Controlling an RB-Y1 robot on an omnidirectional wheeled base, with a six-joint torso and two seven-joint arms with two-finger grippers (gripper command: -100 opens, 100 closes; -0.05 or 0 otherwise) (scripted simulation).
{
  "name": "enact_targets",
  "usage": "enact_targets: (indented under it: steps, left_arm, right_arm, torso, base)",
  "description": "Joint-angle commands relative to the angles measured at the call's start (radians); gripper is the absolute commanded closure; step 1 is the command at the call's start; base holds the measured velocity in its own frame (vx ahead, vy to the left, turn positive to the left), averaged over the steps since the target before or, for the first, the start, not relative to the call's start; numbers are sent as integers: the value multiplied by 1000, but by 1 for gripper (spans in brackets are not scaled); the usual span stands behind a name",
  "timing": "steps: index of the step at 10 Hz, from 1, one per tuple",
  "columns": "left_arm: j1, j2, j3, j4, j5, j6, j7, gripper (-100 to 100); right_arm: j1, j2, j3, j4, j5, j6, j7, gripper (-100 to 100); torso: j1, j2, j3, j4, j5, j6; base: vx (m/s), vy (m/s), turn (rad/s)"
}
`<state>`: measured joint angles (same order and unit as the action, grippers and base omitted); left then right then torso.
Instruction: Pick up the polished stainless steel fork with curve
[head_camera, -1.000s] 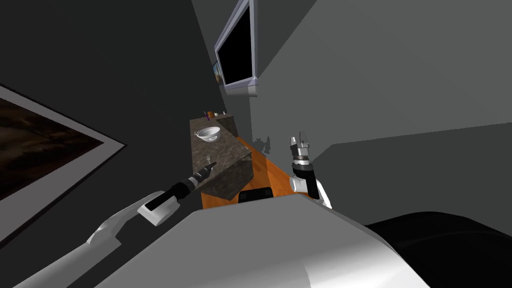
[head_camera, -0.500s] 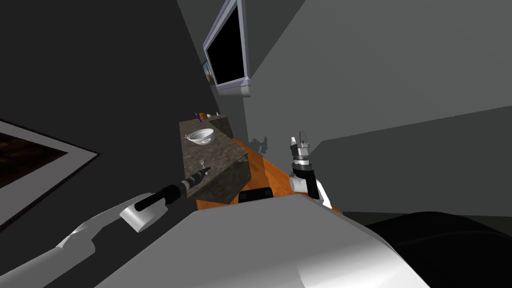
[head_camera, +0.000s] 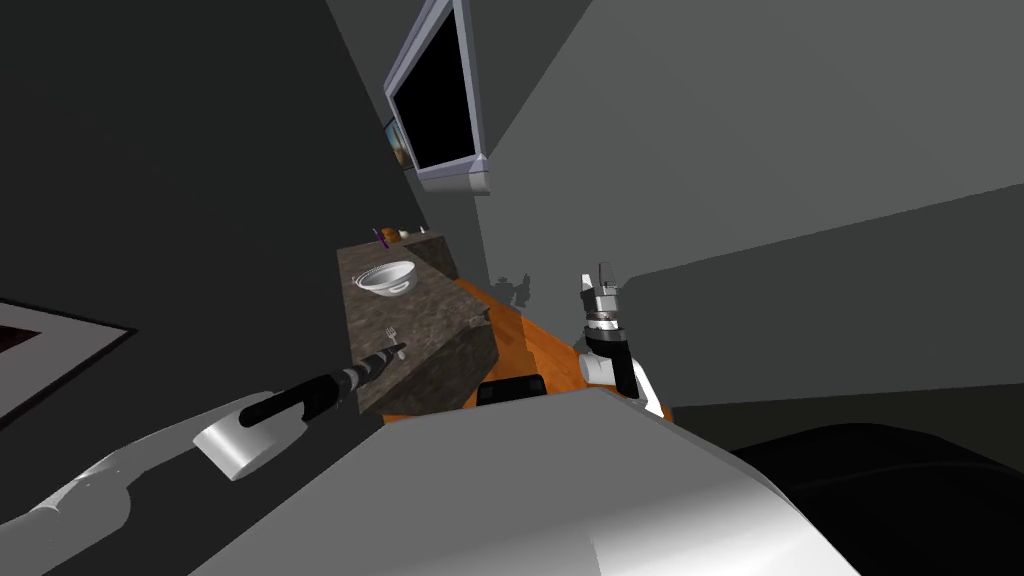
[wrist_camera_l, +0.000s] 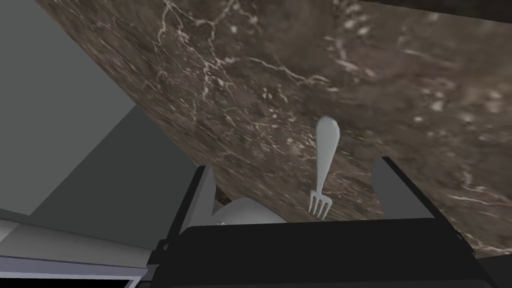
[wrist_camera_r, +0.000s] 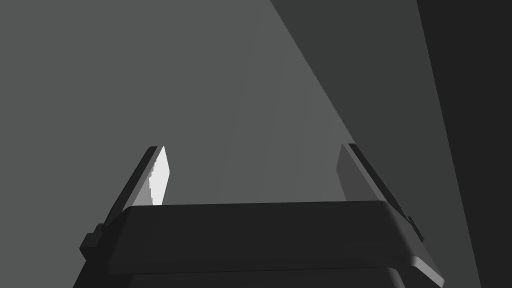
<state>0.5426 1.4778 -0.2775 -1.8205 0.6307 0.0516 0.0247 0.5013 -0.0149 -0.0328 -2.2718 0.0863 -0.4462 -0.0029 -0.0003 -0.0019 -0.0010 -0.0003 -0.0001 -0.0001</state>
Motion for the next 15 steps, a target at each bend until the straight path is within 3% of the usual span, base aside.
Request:
enact_targets:
  steps: [1, 4, 5, 6, 7, 9, 11, 12, 14, 15]
  left_arm:
    - [-14, 31, -14, 13, 24, 29, -4, -100]
    - [33, 141, -23, 74, 127, 91, -24, -100]
    - [23, 141, -23, 74, 127, 91, -24, -100]
    - [33, 141, -23, 74, 127, 91, -24, -100]
    - [52, 171, -26, 91, 159, 111, -31, -100]
    - [52, 171, -26, 91, 159, 111, -31, -100]
    - [95, 220, -32, 119, 217, 148, -48, -100]
    - [95, 220, -32, 119, 221, 148, -48, -100]
    - [142, 255, -41, 136, 276, 180, -64, -100]
    - [142, 255, -41, 136, 276, 180, -64, -100]
  right_arm:
    - [0, 0, 0, 0, 0, 0, 0, 0]
    - [0, 0, 0, 0, 0, 0, 0, 0]
    - [0, 0, 0, 0, 0, 0, 0, 0]
    - [0, 0, 0, 0, 0, 0, 0, 0]
    - [0, 0, 0, 0, 0, 0, 0, 0]
    - [0, 0, 0, 0, 0, 0, 0, 0]
    - [0, 0, 0, 0, 0, 0, 0, 0]
    - [0, 0, 0, 0, 0, 0, 0, 0]
    - [0, 0, 0, 0, 0, 0, 0, 0]
    - [0, 0, 0, 0, 0, 0, 0, 0]
  torso:
    - [0, 0, 0, 0, 0, 0]
    - [0, -1, -1, 0, 0, 0]
    - [0, -2, -1, -1, 0, 0]
    - [0, -1, -1, 0, 0, -1]
    - [0, 0, 0, 0, 0, -1]
    - [1, 0, 0, 0, 0, -1]
    - [0, 1, 0, 0, 0, 0]
    - [1, -1, 0, 0, 1, -1]
    - [1, -1, 0, 0, 1, -1]
    - [1, -2, -1, 0, 1, 0]
  base:
    - [26, -2, -114]
    - [45, -9, -269]
    - [42, 3, -55]
    - [18, 4, 31]
    - [24, -1, -166]
    - [18, 6, -58]
    - [32, 10, -239]
    - [36, 21, -72]
    - [44, 15, -223]
    - [34, 22, -60]
